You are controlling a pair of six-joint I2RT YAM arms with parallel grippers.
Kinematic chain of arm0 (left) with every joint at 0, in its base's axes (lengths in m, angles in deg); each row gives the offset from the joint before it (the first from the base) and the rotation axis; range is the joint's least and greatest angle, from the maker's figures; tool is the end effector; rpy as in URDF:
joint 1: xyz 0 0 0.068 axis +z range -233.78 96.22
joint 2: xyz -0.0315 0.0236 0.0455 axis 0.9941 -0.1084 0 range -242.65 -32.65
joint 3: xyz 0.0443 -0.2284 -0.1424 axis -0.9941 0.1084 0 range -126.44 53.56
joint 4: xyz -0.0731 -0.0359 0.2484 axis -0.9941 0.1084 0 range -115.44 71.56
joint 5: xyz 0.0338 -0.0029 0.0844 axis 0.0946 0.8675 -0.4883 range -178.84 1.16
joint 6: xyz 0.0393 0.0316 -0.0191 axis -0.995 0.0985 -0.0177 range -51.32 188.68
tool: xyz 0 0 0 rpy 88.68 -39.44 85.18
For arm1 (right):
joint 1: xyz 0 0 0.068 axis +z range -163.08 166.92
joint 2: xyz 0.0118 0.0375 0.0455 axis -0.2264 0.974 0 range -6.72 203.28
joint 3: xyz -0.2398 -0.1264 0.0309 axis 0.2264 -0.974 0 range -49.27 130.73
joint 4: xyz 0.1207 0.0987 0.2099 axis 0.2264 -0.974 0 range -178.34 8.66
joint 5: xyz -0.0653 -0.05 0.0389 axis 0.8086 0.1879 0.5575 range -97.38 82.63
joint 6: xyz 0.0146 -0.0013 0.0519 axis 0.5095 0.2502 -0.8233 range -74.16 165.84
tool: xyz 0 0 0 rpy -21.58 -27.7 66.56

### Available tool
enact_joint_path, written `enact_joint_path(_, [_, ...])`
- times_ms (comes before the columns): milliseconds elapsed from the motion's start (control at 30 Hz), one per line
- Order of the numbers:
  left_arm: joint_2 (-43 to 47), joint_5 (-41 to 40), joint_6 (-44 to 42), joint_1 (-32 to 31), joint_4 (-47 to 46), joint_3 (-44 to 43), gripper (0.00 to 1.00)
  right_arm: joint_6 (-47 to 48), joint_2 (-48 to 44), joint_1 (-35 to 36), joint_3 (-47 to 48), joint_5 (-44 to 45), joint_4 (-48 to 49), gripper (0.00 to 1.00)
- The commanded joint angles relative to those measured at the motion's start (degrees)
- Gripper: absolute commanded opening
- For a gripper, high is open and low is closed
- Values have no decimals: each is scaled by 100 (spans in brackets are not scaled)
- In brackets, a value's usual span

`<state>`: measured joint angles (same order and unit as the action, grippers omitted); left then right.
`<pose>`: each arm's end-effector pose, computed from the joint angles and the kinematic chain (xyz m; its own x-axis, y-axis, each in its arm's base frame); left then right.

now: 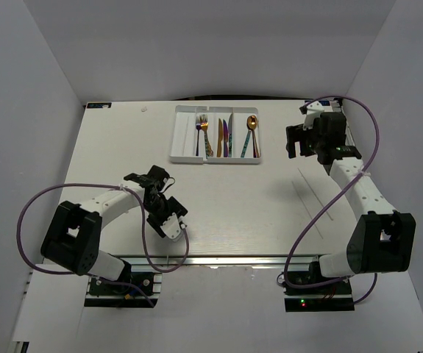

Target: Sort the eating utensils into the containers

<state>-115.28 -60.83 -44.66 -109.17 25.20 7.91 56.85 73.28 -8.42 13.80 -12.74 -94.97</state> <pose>0.1937 -0.1105 0.1704 0.7214 0.5549 -0.4143 0.6718 -0.7061 0.2241 0.3190 0.0293 0.3039 -0.4667 -0.2288 -0.8543 -0.2549 0.9598 -0.1178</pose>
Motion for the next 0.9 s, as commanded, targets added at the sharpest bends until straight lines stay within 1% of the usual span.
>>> enact_joint_path(0, [55,64,-3977,-63,-291,30,75,-2,-178,-62,-5,-105,79,89])
enact_joint_path(100, [-191,12,-3977,-80,-265,-75,74,-2,-152,-89,21,-123,71,89])
enact_joint_path(433, [-1105,-146,-3994,-107,-19,-585,61,16,-214,-150,39,-167,71,89])
enact_joint_path(467, [-1176,-164,-3968,-116,25,-655,56,7,-214,-159,39,-167,71,89])
enact_joint_path(533, [-1334,-173,-3968,-107,332,-848,51,16,-214,-185,39,-167,79,90])
enact_joint_path(567, [-1465,-190,-3950,-107,429,-1023,46,16,-214,-194,48,-175,80,89])
enact_joint_path(667, [-1633,-296,-3959,-107,649,-1183,37,7,-205,-220,48,-184,71,89])
enact_joint_path(700, [-1660,-366,-3968,-107,702,-1244,31,16,-196,-229,48,-184,79,89])
enact_joint_path(833, [-1844,-594,-3959,-107,817,-1385,20,16,-196,-256,56,-193,80,89])
enact_joint_path(867, [-1871,-638,-3924,-107,817,-1403,19,24,-196,-256,65,-193,80,89])
